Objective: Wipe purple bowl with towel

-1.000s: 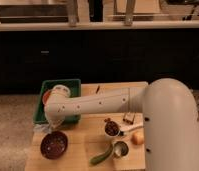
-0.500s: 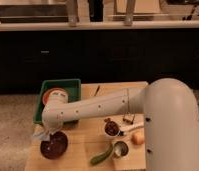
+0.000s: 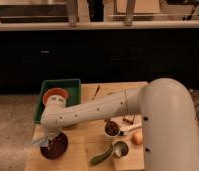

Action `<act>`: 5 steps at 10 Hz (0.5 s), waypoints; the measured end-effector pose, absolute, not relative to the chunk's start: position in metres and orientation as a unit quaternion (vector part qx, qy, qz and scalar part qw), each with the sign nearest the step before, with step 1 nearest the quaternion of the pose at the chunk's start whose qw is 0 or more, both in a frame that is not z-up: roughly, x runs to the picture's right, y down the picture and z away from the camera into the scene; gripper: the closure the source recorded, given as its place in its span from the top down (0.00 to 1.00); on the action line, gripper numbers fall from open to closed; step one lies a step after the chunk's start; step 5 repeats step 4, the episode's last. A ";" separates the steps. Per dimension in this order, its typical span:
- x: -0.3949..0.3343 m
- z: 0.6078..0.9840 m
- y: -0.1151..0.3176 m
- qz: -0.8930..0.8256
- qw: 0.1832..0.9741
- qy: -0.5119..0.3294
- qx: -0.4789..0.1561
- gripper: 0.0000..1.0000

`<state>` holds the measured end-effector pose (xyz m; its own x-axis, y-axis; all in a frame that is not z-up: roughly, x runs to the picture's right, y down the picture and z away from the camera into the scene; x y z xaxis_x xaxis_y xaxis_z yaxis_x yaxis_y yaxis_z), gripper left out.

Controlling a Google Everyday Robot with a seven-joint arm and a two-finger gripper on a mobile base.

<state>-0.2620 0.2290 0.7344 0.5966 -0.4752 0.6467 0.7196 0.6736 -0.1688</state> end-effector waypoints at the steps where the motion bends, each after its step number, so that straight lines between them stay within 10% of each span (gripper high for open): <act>1: -0.263 0.733 0.234 -0.346 0.865 -0.291 -0.215 0.01; 5: -0.266 0.726 0.255 -0.350 0.858 -0.297 -0.229 0.01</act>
